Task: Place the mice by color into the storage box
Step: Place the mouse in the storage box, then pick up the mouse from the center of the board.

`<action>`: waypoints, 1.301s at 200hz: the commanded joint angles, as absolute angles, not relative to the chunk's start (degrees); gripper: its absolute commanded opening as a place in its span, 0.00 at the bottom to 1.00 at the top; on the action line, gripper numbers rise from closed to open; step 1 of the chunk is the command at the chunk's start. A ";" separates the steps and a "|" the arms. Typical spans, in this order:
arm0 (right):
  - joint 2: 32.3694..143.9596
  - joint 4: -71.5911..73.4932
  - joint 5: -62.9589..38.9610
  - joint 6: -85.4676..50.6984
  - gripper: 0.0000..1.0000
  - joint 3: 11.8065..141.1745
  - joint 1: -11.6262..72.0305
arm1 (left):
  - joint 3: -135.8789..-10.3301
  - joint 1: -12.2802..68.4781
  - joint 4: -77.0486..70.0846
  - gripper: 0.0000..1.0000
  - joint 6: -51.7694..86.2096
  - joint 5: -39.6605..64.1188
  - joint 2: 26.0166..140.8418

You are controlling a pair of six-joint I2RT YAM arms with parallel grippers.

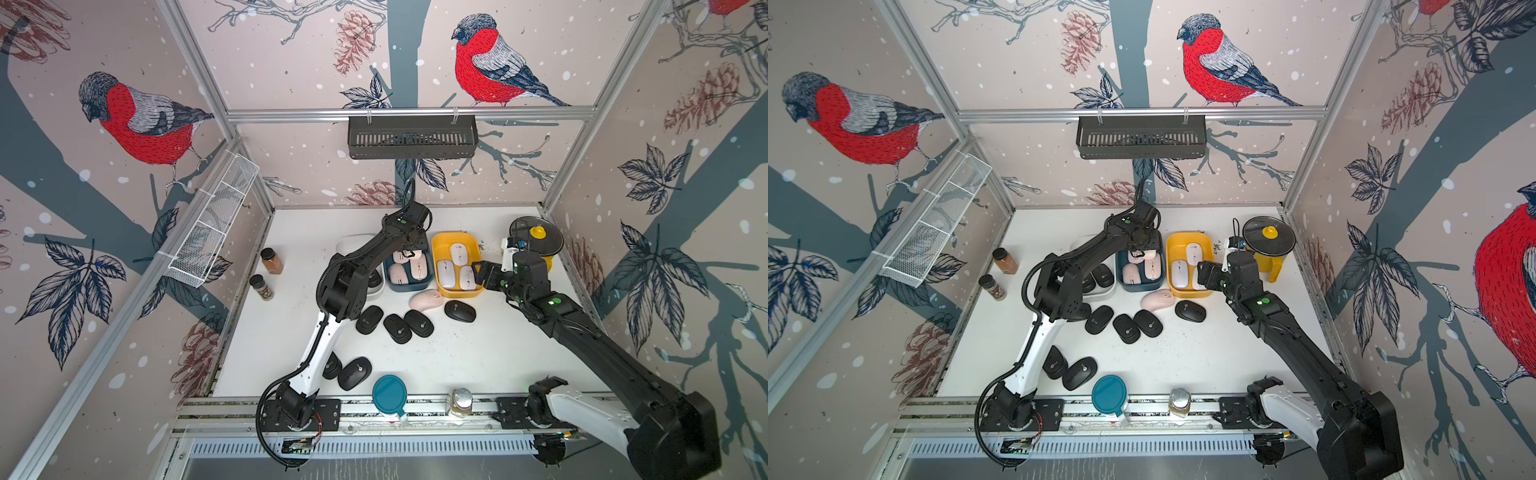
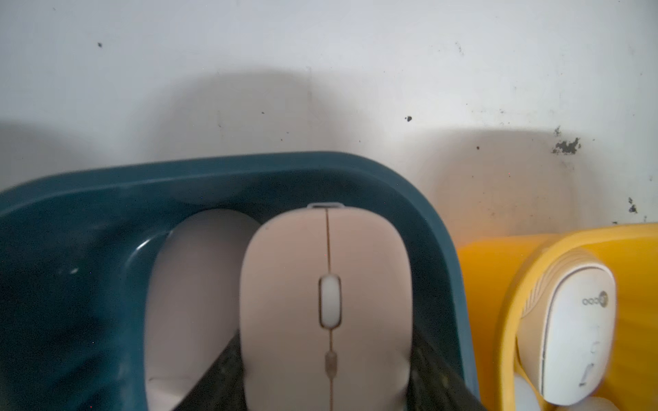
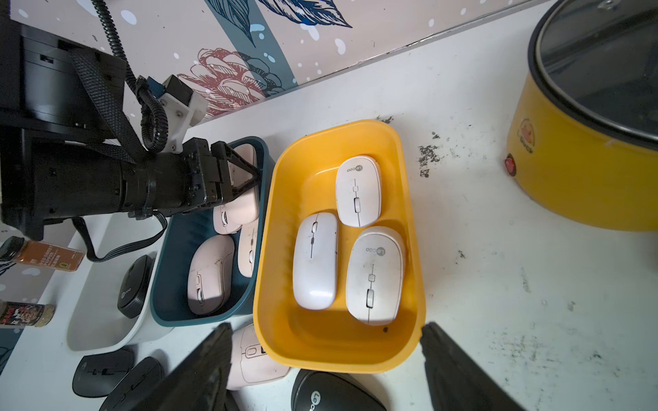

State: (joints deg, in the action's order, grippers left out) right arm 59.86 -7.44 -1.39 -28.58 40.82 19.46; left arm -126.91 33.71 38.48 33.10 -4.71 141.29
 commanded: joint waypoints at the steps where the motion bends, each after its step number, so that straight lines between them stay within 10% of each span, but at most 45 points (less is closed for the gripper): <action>1: 60.13 -6.79 -1.94 -29.40 0.84 40.86 19.17 | -127.22 33.64 38.97 0.64 33.98 -4.07 141.84; 177: 61.86 -7.39 -3.58 -29.83 0.84 42.10 18.72 | -126.04 33.75 37.88 0.73 35.06 -4.20 130.28; 260: 63.57 -7.78 -4.49 -30.46 0.84 41.04 20.26 | -94.15 33.75 28.74 0.73 37.27 -8.12 103.43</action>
